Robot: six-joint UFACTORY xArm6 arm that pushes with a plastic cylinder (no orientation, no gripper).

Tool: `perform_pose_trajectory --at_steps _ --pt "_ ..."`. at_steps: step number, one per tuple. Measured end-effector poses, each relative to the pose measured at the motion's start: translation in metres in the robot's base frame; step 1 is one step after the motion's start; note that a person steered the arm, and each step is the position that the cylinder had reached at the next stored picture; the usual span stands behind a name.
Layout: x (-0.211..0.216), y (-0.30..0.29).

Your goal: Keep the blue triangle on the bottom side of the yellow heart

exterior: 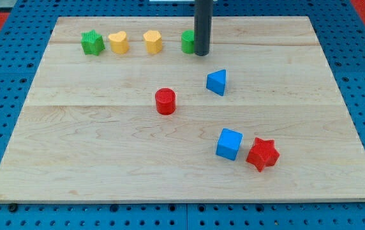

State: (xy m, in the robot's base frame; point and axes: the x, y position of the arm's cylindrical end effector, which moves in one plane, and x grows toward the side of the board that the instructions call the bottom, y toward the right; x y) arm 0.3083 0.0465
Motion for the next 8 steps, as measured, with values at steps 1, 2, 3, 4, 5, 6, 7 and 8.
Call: perform_pose_trajectory --at_steps 1,2,3,4,5,6,7,8 --pt "0.022 0.047" --pt "0.046 0.093" --pt "0.071 0.105" --pt "0.074 0.088" --pt "0.083 0.074" --pt "0.083 0.033" --pt "0.084 0.003" --pt "0.081 -0.043"
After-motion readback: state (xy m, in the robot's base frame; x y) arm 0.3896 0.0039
